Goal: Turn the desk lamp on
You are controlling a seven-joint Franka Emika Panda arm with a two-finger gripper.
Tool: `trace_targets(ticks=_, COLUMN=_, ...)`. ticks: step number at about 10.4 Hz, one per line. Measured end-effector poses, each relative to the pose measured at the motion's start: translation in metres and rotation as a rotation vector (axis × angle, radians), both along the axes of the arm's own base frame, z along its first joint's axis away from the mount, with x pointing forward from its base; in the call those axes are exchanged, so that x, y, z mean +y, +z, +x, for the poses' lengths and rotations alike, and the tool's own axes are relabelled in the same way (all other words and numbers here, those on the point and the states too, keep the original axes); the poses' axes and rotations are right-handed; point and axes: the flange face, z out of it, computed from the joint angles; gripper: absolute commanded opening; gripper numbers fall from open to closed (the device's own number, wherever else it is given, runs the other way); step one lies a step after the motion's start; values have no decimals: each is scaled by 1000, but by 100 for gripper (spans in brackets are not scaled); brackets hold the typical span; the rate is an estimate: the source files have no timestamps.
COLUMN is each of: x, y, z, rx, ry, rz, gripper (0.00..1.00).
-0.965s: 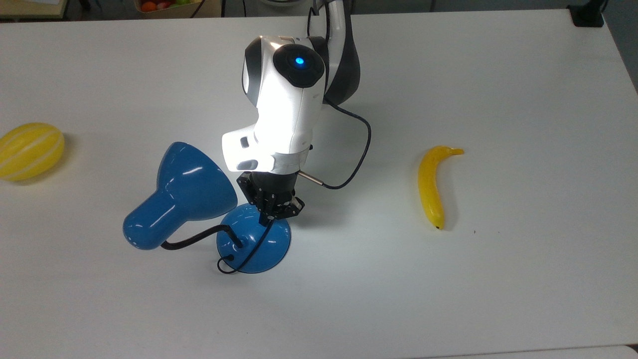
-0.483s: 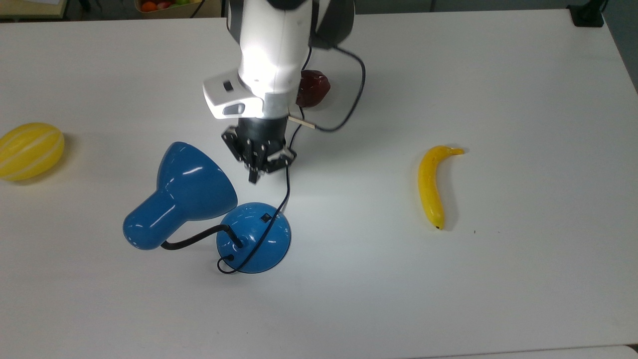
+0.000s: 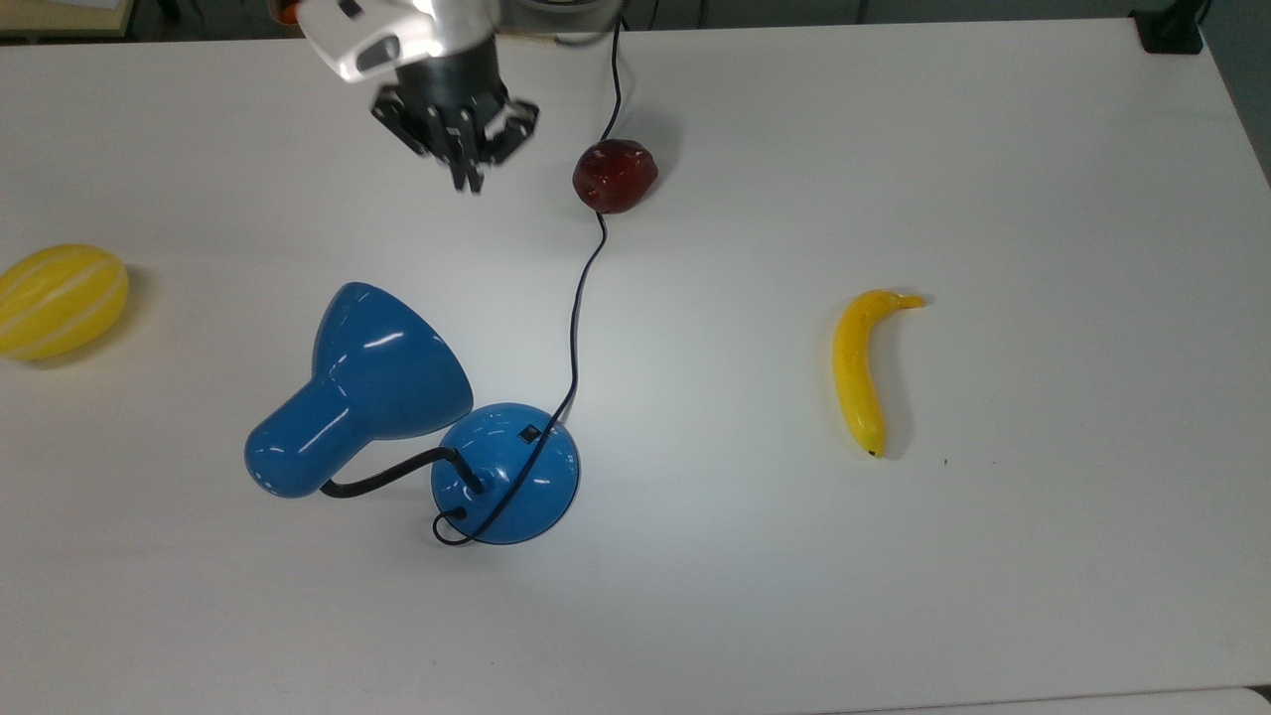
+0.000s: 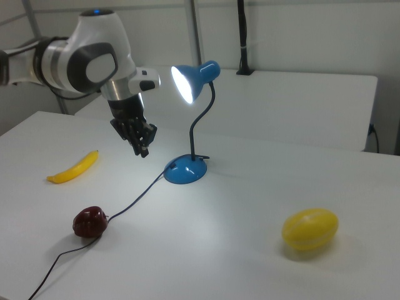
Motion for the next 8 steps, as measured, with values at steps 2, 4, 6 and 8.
trace_targets(ticks=2, x=-27, y=32, z=-29, rx=24, ry=28, rz=11, gripper=100)
trace_targets(ticks=4, x=-26, y=33, z=-36, rx=57, ry=30, rz=14, gripper=100)
trace_targets(ticks=6, x=-28, y=30, z=-36, rx=85, ry=19, rz=16, gripper=100)
trace_targets(ticks=8, x=-34, y=34, z=-34, rx=86, ry=2, rz=16, gripper=100)
